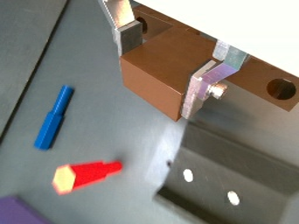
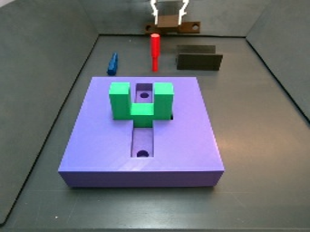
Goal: Pick up the brown object. Move up. Place the brown object on the fixture. Regrasp the brown object. Move to above the board. Insert the brown object.
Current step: Place the brown object on the fixture.
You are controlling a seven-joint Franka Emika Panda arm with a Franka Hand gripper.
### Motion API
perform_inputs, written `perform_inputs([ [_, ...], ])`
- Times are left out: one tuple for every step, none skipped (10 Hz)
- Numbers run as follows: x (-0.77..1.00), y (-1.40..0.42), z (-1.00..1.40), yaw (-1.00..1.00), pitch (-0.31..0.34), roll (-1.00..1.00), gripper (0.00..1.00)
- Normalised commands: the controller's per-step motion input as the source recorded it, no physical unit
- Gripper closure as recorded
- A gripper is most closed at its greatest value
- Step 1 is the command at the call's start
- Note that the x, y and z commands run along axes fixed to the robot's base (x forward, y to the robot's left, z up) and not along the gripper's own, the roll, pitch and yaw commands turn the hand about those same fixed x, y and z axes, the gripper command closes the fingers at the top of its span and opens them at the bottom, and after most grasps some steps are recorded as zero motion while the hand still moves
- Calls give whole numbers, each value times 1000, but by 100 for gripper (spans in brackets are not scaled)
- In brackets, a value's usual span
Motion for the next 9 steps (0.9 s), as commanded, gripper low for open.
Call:
perform_inputs([
  [909, -34, 380, -14, 109, -714, 100],
  [917, 0, 343, 0, 274, -566, 100],
  [909, 0, 154, 0, 429, -389, 100],
  [897, -6, 117, 0, 486, -331, 100],
  [877, -66, 129, 9, 514, -317, 100],
  [846, -74, 117, 63, 540, -329, 100],
  [854, -109, 69, 63, 486, -354, 100],
  [9, 0, -94, 0, -20, -203, 100],
  [0, -91, -91, 26, -3, -137, 100],
])
